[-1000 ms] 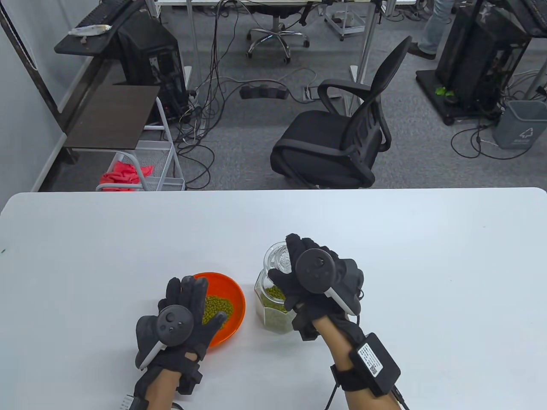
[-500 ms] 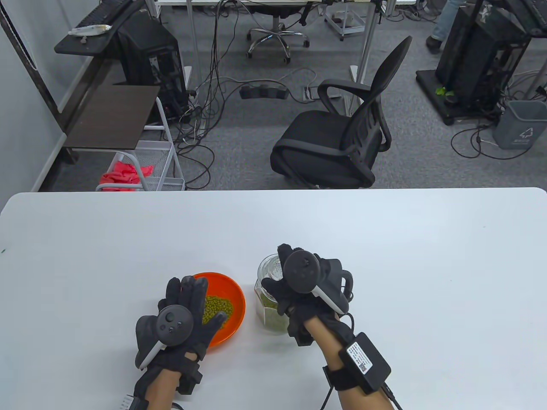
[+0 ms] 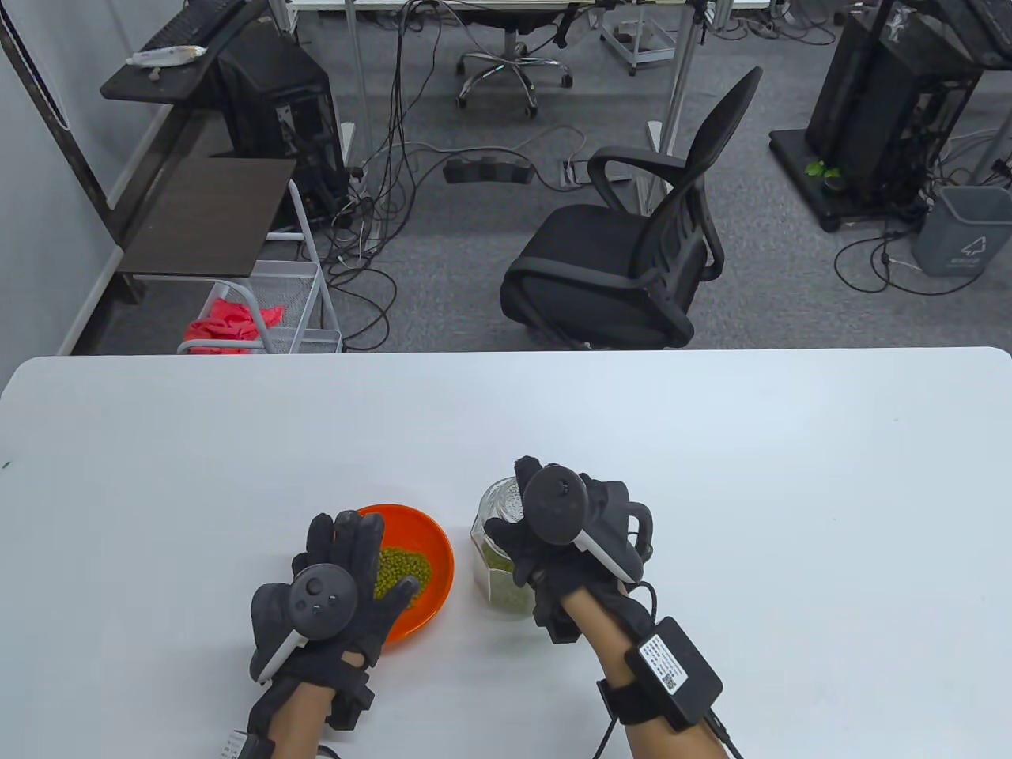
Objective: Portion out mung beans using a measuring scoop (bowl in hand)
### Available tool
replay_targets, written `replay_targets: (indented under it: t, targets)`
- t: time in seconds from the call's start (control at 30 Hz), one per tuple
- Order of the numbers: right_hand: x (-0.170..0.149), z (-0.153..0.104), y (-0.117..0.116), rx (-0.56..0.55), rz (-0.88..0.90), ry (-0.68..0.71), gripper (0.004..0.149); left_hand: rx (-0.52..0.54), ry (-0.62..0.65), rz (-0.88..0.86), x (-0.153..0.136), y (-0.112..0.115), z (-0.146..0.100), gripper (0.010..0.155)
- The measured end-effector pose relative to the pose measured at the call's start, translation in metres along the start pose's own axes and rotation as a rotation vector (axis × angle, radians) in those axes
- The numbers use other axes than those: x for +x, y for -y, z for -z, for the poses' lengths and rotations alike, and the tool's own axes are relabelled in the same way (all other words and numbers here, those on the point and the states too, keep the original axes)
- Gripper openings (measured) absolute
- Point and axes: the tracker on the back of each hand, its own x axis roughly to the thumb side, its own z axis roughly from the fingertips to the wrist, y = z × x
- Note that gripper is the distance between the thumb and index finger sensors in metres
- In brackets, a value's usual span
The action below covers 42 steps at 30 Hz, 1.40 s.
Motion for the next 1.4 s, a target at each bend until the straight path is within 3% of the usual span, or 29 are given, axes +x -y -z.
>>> replay_targets:
  t: [0.97,1.4]
  targets:
    - [0.005,-0.006,-0.007,0.046,-0.075,-0.040,0.080,0.001,0.006,-0.011,0.001,-0.001,0.000,0.088]
    - [0.006,-0.018,0.013,-0.021,0.024,-0.008,0.083,0.000,-0.003,-0.015,0.000,-0.002,-0.001,0.088]
